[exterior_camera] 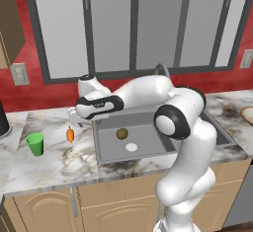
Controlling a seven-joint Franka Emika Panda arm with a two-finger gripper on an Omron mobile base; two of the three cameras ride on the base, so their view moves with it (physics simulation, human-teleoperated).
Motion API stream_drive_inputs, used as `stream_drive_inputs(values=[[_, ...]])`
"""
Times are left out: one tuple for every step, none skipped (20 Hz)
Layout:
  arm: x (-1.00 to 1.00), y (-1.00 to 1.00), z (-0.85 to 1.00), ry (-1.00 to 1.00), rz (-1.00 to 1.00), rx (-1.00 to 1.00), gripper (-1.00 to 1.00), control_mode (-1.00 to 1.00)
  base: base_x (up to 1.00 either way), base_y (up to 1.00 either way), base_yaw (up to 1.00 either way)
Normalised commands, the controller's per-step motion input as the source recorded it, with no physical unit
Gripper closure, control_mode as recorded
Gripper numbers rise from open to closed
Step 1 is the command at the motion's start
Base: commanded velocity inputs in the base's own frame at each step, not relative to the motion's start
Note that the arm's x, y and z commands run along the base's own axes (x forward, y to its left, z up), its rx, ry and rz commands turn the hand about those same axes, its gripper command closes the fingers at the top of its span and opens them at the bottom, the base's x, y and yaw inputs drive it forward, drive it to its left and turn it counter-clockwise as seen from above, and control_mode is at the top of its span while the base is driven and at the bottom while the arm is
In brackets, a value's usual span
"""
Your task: Remove the potato and carrot from the sink. Then move the bowl and cup from the counter to the sink for washing.
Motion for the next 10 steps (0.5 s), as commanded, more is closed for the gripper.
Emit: stream_drive_inputs(values=[[-0.19, -0.55, 0.07, -0.05, 0.0, 0.0, -1.0, -1.0, 0.0, 0.0, 0.0], [-0.19, -0.56, 0.07, -0.09, 0.0, 0.0, -1.0, -1.0, 0.0, 0.0, 0.0], [-0.19, -0.59, 0.07, -0.11, 0.0, 0.0, -1.0, -1.0, 0.0, 0.0, 0.0], [-0.17, -0.59, 0.07, -0.1, 0.0, 0.0, -1.0, -1.0, 0.0, 0.0, 0.0], [-0.14, -0.57, 0.05, -0.08, 0.0, 0.0, -1.0, -1.0, 0.0, 0.0, 0.0], [-0.13, -0.57, 0.05, -0.07, 0.0, 0.0, -1.0, -1.0, 0.0, 0.0, 0.0], [-0.09, -0.55, 0.02, -0.04, 0.01, 0.0, -1.0, -1.0, 0.0, 0.0, 0.0], [-0.08, -0.56, 0.02, -0.03, 0.01, 0.0, -1.0, -1.0, 0.0, 0.0, 0.0], [-0.07, -0.55, 0.01, -0.03, 0.01, 0.0, -1.0, -1.0, 0.0, 0.0, 0.0], [-0.04, -0.54, 0.0, -0.01, 0.02, 0.0, -1.0, -1.0, 0.0, 0.0, 0.0]])
